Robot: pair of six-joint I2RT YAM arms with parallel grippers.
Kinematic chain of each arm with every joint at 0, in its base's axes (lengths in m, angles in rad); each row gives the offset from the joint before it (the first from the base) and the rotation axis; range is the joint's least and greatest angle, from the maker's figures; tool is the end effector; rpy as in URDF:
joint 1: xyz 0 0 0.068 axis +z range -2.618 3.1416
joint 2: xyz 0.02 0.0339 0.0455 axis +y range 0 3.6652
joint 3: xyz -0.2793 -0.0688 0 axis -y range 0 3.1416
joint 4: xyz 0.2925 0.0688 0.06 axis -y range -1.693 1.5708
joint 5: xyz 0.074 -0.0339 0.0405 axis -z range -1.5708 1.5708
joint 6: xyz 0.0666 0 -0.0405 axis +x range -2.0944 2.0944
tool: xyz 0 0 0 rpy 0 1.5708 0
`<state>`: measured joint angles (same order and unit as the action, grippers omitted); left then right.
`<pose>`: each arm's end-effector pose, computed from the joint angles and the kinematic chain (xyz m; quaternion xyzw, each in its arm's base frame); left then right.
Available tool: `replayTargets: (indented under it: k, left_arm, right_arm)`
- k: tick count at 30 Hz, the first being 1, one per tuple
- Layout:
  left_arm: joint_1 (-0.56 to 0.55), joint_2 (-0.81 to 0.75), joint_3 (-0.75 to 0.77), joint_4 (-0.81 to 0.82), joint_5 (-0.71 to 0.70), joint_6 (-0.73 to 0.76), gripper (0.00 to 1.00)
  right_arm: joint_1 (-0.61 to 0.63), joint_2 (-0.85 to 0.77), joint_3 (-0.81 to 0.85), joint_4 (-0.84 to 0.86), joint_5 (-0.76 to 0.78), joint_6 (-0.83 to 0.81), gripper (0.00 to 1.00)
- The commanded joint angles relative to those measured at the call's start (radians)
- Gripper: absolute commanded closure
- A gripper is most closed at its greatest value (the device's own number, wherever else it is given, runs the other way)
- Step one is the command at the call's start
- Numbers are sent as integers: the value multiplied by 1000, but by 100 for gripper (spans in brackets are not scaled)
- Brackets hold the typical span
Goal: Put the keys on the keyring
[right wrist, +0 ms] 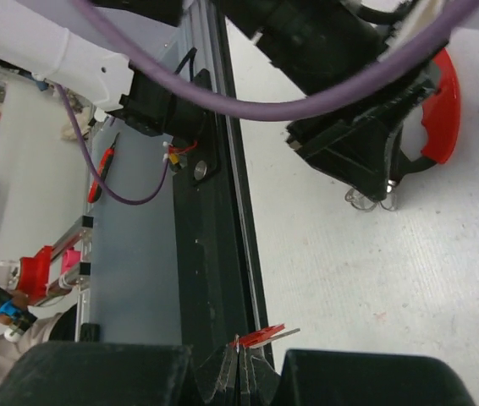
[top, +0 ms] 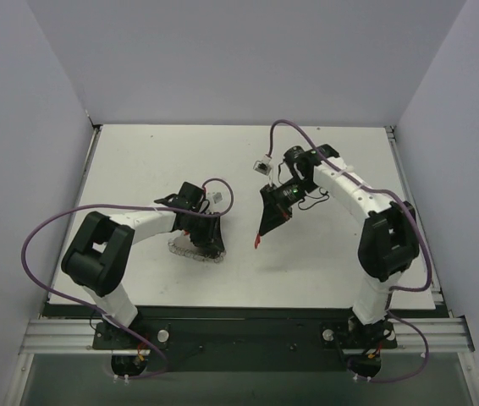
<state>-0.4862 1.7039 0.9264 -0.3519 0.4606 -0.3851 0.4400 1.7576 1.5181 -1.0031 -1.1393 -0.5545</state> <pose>0.3086 -0.1966 0.1071 0.0979 0.9462 -0.2919 0.0992 0.3389 0.2264 0.2804 -0.4737 0.6881 0.5233 0.1678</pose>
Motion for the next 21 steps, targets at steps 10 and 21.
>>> replayTargets:
  k: [10,21]
  left_arm:
    - [5,-23,-1,22,-19,6,59]
    - [5,-38,5,14,-34,12,59]
  right_arm:
    - [45,253,18,93,12,52,100]
    - [55,198,-147,408,154,292,100]
